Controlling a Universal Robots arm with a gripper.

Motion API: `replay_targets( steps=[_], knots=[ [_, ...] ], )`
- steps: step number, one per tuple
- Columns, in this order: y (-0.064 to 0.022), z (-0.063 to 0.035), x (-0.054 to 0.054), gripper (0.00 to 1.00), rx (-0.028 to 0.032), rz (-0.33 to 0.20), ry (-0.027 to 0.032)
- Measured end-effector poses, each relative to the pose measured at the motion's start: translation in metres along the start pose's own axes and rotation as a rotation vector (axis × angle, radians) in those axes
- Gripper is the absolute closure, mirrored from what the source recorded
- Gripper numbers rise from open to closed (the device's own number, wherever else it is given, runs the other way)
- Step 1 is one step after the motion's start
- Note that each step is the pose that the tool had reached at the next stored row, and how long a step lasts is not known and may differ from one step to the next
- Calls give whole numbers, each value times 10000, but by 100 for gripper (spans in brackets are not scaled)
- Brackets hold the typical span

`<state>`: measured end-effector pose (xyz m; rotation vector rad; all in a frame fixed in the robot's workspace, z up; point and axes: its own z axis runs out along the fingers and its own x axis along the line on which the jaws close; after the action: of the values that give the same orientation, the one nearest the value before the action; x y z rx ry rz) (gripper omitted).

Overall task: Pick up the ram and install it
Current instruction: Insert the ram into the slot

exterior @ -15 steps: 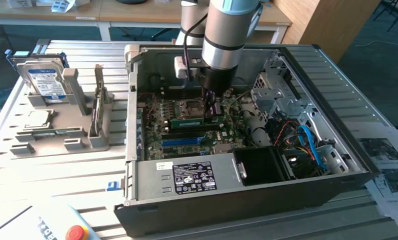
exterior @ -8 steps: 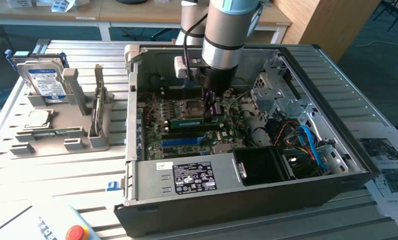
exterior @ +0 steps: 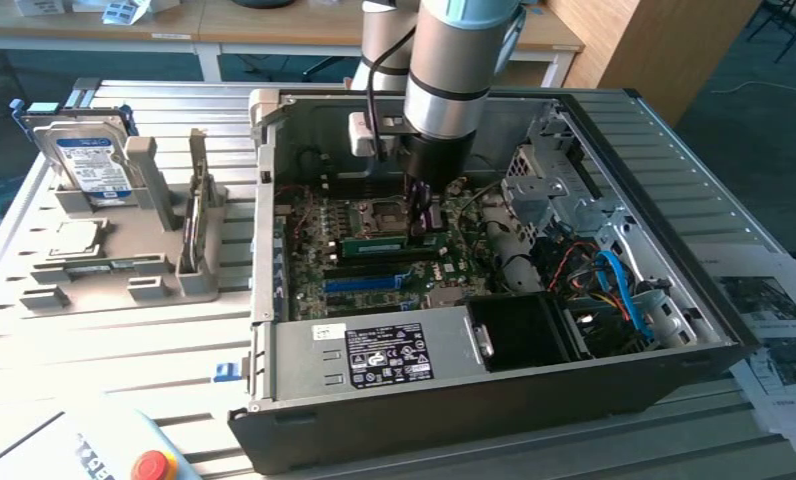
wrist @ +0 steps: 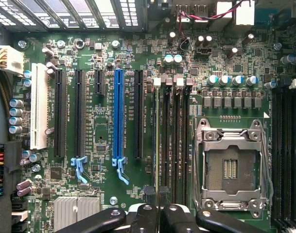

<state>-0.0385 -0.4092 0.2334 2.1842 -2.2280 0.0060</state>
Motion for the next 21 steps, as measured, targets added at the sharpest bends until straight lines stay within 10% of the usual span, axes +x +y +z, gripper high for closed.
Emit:
replay_targets(
  steps=[21],
  knots=[
    [29, 0, 0, 88, 1, 75, 0]
  ],
)
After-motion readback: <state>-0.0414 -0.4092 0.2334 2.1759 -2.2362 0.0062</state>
